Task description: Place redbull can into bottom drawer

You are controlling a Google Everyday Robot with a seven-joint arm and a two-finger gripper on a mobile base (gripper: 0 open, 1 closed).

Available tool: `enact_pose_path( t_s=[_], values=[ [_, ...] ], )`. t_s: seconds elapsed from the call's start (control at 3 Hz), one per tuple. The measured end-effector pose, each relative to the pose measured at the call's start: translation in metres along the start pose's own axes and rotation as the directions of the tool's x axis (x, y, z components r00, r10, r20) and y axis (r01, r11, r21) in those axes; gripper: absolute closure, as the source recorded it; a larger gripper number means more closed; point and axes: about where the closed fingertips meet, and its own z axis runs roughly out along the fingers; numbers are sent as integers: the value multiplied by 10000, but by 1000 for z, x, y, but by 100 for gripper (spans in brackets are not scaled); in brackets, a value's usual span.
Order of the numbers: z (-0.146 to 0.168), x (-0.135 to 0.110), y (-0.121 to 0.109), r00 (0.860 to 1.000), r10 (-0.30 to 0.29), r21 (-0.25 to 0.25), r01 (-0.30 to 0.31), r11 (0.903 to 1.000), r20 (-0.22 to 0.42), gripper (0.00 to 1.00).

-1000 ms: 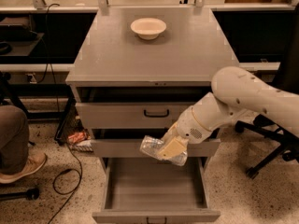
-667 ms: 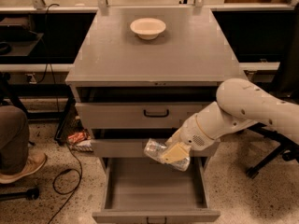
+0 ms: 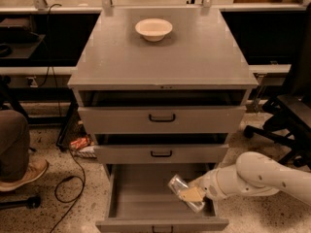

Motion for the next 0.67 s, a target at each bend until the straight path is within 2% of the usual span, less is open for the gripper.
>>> enact_pose_path(
  t_s=[0.33,0.67],
  values=[
    [-2,-10,-6,9998,-109,328,103,9994,177,100],
    [-2,-9,-5,9998,-114,278,110,9996,146,100]
  ],
)
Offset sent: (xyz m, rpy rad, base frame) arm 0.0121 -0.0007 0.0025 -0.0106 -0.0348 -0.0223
